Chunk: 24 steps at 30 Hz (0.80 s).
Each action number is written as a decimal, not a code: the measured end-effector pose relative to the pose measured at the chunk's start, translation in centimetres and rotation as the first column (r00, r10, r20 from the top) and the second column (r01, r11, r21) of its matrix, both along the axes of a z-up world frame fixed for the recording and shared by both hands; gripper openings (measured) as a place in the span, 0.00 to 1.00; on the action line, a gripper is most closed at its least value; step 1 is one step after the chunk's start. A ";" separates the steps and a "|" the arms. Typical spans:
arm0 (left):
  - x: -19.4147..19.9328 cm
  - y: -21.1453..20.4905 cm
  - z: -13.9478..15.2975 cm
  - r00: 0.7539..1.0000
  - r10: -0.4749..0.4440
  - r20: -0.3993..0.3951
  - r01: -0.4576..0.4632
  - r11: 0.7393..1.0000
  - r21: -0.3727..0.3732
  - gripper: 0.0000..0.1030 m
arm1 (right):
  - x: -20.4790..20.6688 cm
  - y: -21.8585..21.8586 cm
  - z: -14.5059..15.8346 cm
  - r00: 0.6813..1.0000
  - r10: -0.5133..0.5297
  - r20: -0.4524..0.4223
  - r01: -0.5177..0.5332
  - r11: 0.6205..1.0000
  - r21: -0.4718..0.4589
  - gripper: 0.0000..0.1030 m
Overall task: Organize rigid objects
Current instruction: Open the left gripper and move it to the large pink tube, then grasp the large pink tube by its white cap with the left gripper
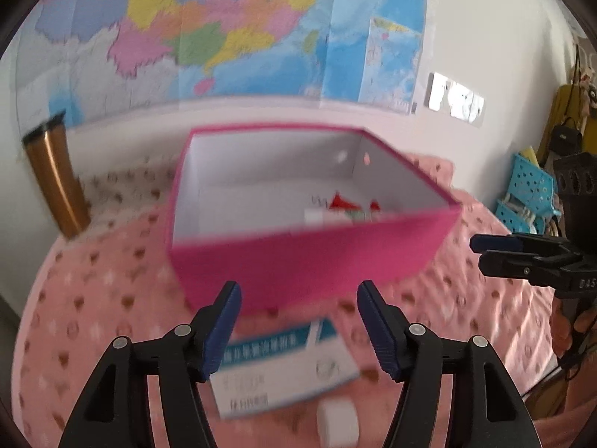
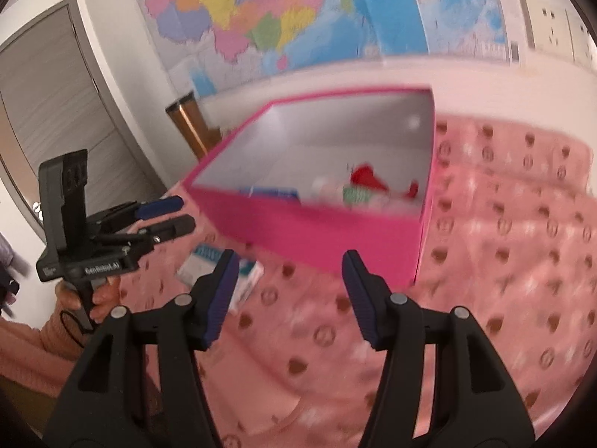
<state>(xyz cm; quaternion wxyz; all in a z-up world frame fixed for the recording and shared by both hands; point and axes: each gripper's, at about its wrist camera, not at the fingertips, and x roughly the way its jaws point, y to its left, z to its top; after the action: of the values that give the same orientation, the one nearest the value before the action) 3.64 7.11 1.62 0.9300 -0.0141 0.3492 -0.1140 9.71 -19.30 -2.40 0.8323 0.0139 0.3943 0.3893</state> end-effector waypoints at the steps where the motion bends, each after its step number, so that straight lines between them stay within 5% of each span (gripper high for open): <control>1: -0.3 0.0 -0.4 1.000 -0.003 -0.011 0.003 1.000 0.001 0.64 | -0.4 0.0 -0.7 1.000 0.005 -0.022 -0.006 1.000 -0.008 0.58; 9: -3.6 -1.5 -3.2 0.988 -0.110 -0.112 0.110 0.994 -0.007 0.64 | -4.1 -1.1 -5.8 0.986 0.020 -0.168 -0.036 0.995 -0.097 0.58; 24: -4.9 -2.4 -5.7 0.966 -0.166 -0.196 0.153 0.985 -0.081 0.63 | -7.0 -1.3 -7.5 0.966 0.057 -0.252 -0.081 0.993 -0.083 0.58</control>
<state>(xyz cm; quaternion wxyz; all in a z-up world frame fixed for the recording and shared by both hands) -1.28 4.73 -4.08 0.8764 -0.0275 0.4382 -0.1978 2.67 -20.58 -9.92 0.7619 0.0103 0.5136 0.3946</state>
